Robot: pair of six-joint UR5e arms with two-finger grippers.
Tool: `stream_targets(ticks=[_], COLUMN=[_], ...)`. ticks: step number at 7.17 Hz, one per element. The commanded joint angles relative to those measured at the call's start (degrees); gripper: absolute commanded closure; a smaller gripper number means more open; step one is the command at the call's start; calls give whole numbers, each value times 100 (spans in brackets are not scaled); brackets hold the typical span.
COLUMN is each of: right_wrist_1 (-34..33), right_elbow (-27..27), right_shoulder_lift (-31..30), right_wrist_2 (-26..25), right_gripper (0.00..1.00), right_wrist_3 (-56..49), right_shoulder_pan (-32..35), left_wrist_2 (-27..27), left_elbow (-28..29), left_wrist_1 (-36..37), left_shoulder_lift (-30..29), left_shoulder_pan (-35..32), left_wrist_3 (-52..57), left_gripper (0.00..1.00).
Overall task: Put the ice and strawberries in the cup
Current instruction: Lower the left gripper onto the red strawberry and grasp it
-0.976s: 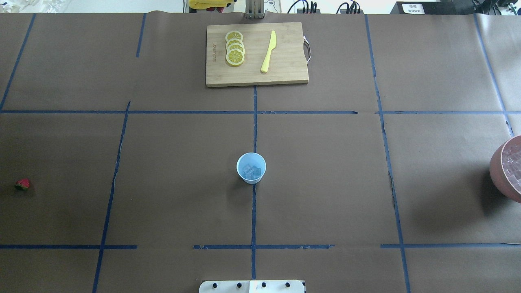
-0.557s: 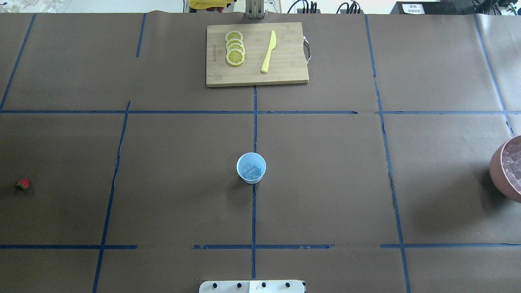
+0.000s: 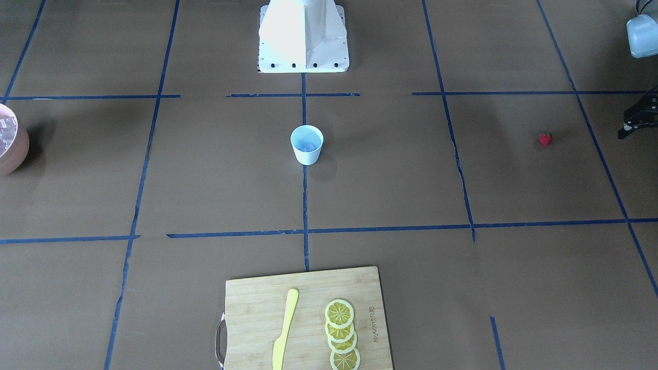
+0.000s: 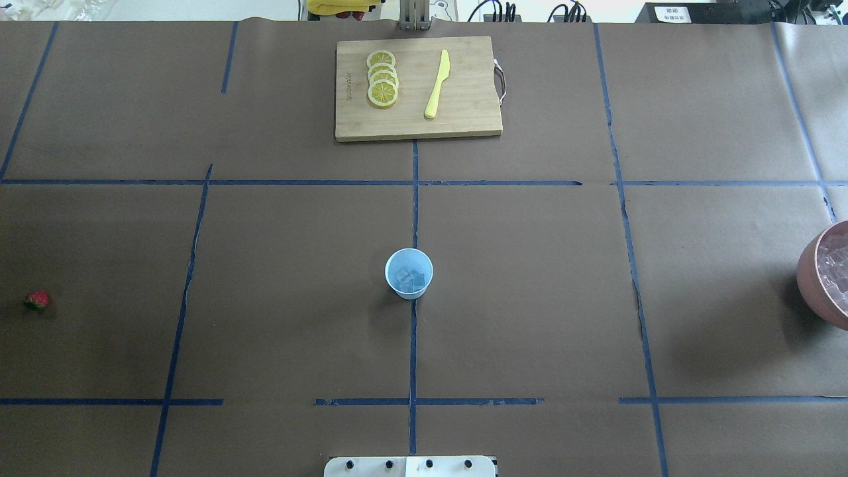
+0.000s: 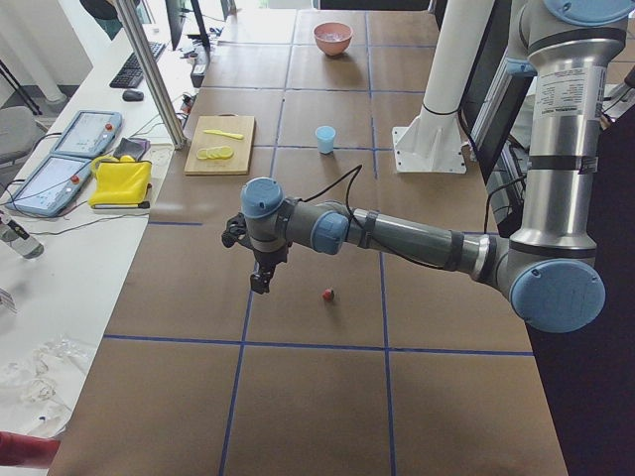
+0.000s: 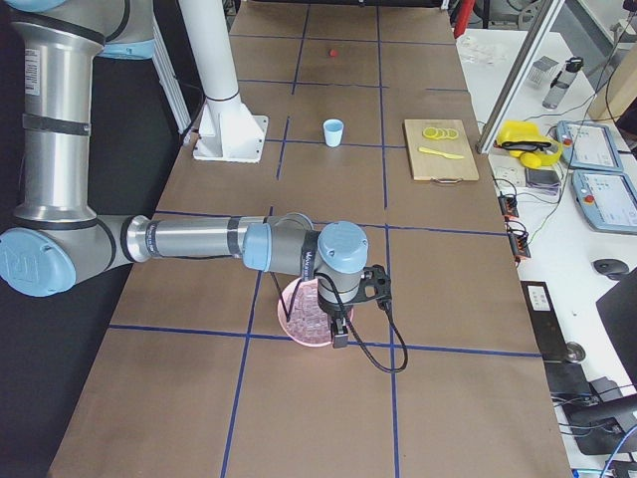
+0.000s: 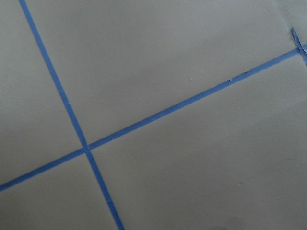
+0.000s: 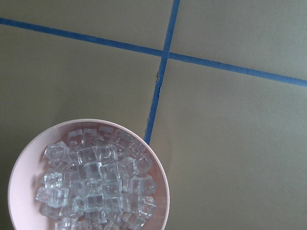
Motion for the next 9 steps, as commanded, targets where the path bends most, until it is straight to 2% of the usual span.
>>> stream_targets(ticks=[1, 2, 3, 4, 5, 9], right_wrist_1=[5, 5, 5, 5, 5, 5], right_elbow=[-7, -7, -7, -16, -8, 1], right_shoulder_lift=[-10, -10, -10, -10, -10, -28], right_wrist_2=[1, 1, 1, -8, -8, -8], right_gripper=[1, 1, 1, 1, 1, 1], right_wrist_3=[-9, -9, -9, -9, -9, -18], right_shoulder_pan=[1, 1, 1, 1, 1, 1], left_wrist_2=[34, 208, 714, 1137, 1298, 1317], left_elbow=[91, 109, 222, 432, 730, 847], left_wrist_1=[-1820, -2544, -3021, -3409, -3804, -3958], left_shoulder_lift=[771, 984, 1090, 1091, 1091, 1091], left_shoulder_pan=[687, 1055, 1537, 1995, 2226, 2474], left_wrist_3=[-1577, -2369, -2995, -3471, -3745, -3871], left_gripper=[0, 0, 0, 0, 0, 0])
